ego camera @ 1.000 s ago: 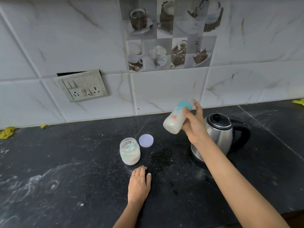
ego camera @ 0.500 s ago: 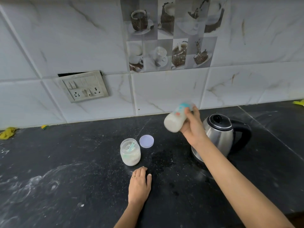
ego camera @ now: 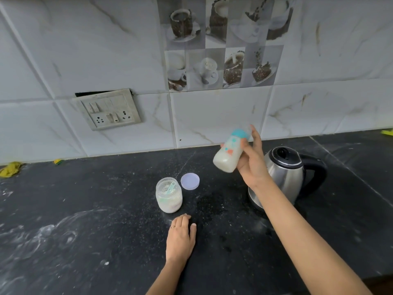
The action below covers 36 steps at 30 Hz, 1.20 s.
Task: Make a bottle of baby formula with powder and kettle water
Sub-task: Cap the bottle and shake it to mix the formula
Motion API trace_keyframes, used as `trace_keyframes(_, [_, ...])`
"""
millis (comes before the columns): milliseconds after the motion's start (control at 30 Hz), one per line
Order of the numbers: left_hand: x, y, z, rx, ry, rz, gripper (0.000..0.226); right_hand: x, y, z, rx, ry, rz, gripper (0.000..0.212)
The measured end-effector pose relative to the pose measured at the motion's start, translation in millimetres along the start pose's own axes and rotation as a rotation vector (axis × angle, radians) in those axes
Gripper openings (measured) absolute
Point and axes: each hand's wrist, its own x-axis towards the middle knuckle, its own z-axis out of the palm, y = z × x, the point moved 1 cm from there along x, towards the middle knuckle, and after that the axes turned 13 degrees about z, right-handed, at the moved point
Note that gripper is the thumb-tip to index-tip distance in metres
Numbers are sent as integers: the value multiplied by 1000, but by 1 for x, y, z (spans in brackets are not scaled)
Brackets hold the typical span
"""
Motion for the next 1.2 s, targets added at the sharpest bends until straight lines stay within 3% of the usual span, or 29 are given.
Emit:
trace_keyframes(67, [0,0,0,-1,2,6,24,1,1,1,46,-10,5,69])
trace_keyframes(200, [0,-1,0,-3,5,12,24,-4,2,0,-242,-270,116,85])
trace_keyframes(367, [-1,-1,0,0,3,10,24,2,1,9,-56,-124,64,99])
trace_keyframes(533, [-1,-2,1,1,8,17,24,0,1,2,-248,-276,103,92])
trace_keyframes(633, [0,-2,2,3,5,19,23,6,0,3,-9,-86,45,104])
trace_keyframes(700, [-1,-2,2,2,6,18,23,7,2,1,46,-60,55,108])
trace_keyframes(833, [-1,-2,2,1,14,21,23,-1,6,-3,-201,-206,117,90])
trace_keyframes(1000, [0,-2,2,-2,5,18,23,5,8,3,81,40,29,73])
trace_keyframes(1133, [0,-2,1,3,15,25,23,-8,14,4,-223,-134,145,77])
trace_keyframes(1200, [0,-2,1,4,9,24,24,-7,14,7,-199,-74,86,66])
